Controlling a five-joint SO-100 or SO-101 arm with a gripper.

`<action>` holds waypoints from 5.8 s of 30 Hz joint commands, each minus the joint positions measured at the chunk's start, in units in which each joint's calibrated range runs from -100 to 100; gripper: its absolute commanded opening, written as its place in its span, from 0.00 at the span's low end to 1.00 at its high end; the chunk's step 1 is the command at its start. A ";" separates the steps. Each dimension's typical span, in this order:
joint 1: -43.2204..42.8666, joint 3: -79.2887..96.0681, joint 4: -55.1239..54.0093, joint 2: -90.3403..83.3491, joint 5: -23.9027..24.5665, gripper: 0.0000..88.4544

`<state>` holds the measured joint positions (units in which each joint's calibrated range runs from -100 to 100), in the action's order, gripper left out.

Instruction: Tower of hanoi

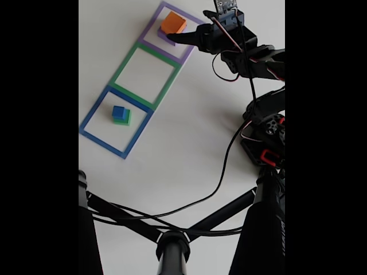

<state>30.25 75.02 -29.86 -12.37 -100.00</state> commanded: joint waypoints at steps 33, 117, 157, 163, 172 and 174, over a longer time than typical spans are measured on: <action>-6.76 -9.11 -15.57 16.69 0.00 0.45; -8.58 -6.93 -24.31 21.61 0.00 0.15; -30.15 -81.84 119.65 -30.39 0.00 0.13; -33.22 -84.66 124.11 -31.03 0.00 0.12; -31.88 -63.84 110.67 -34.91 0.00 0.12; -31.59 -56.02 105.00 -36.76 0.00 0.12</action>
<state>-2.42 8.01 84.99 -45.12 -100.00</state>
